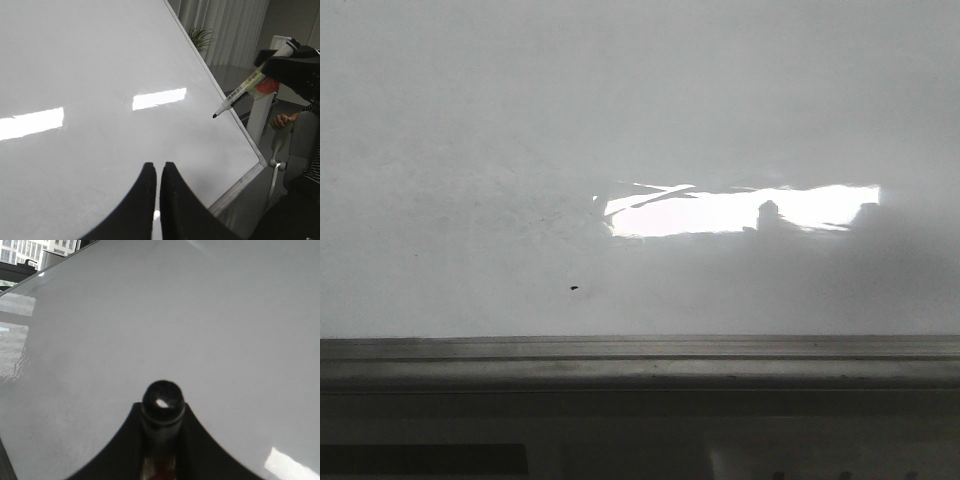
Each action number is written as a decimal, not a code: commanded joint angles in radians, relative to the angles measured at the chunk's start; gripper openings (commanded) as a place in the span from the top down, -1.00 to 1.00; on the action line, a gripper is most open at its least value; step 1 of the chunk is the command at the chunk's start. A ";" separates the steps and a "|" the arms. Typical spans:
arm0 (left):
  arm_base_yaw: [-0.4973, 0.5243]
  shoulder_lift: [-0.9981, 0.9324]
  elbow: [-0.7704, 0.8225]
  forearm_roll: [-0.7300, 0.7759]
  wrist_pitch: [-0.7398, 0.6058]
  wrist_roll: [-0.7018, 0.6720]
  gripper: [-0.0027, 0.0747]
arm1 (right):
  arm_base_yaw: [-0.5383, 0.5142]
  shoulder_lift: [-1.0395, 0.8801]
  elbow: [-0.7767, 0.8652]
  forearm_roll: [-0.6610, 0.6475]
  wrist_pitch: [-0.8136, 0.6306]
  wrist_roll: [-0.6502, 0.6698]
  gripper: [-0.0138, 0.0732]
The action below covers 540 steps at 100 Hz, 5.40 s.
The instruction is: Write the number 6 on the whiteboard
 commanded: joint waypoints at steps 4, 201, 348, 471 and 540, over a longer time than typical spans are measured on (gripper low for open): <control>-0.003 0.008 -0.028 -0.012 -0.039 -0.011 0.98 | -0.003 0.018 -0.036 -0.009 -0.021 0.000 0.83; -0.003 0.008 -0.028 -0.012 -0.037 -0.011 0.98 | -0.203 0.223 -0.003 -1.309 -0.259 1.259 0.83; -0.003 0.008 -0.028 -0.024 -0.019 -0.011 0.98 | -0.207 0.461 0.123 -1.028 -0.631 1.137 0.83; -0.003 0.008 -0.028 -0.024 -0.019 -0.011 0.98 | -0.195 0.326 0.123 -1.030 -0.150 1.143 0.83; -0.003 0.008 -0.028 -0.024 -0.002 -0.011 0.98 | -0.146 0.487 -0.042 -1.077 -0.201 1.143 0.83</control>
